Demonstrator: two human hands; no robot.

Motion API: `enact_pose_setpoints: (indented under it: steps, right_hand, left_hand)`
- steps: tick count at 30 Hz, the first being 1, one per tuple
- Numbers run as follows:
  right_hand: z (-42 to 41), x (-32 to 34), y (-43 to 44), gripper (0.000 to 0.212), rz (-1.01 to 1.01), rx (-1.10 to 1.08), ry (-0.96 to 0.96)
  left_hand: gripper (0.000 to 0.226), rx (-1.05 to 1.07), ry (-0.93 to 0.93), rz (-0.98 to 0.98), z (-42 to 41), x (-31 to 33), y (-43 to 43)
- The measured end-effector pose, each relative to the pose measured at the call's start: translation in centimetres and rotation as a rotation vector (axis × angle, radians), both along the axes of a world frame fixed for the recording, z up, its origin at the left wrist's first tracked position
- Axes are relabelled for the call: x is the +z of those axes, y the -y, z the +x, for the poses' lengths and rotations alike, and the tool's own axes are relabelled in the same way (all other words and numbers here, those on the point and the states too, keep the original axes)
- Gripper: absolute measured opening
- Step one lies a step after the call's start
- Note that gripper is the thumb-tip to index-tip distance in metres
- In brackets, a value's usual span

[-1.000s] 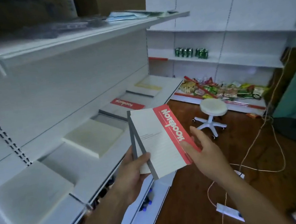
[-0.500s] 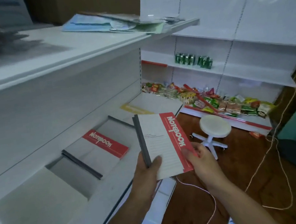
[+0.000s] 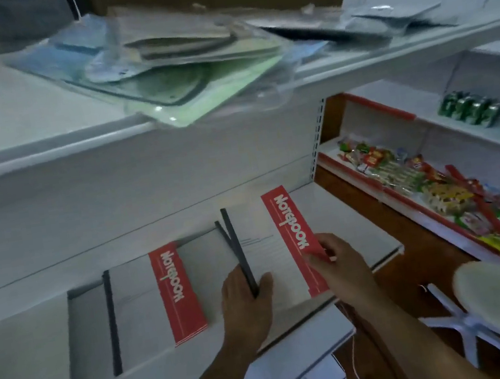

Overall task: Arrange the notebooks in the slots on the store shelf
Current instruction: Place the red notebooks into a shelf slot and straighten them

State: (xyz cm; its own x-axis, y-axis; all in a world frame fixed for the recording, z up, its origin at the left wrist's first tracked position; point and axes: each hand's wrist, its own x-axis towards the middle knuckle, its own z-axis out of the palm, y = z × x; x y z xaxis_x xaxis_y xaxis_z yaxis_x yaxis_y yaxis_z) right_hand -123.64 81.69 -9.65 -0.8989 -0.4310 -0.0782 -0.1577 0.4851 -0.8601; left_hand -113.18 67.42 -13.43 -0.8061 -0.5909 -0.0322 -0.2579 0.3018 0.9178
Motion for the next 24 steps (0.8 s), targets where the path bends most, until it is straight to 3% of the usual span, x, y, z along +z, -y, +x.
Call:
enact_pose_setpoints:
  steps: [3,10,14,17,20,24]
  right_hand:
    - [-3.6,-0.6,0.5,0.042,0.141,0.108,-0.080]
    - [-8.2,-2.8,2.4,0.041,0.223,0.262,-0.100]
    - [-8.7,-2.8,1.2,0.042,0.202,0.326,-0.106]
    - [-8.7,-2.6,-1.0,0.037,0.132,0.445,-0.065]
    - [-9.2,-2.7,-2.5,0.053,0.206,0.583,-0.104]
    - [-9.4,-3.1,-2.9,0.062,0.259,0.640,-0.166]
  left_hand:
    - [0.042,0.098,0.187,-0.240,-1.7,-0.9,-0.2]
    - [0.073,0.164,0.399,-0.386,-3.9,-1.8,0.4]
    - [0.077,0.122,0.348,-0.439,-3.5,-2.8,0.9]
    - [0.095,0.018,0.358,-0.534,-2.3,-4.1,0.9]
    - [0.103,-0.030,0.375,-0.572,-1.7,-4.5,0.5]
    - [0.090,-0.011,0.330,-0.615,-1.5,-4.4,0.5]
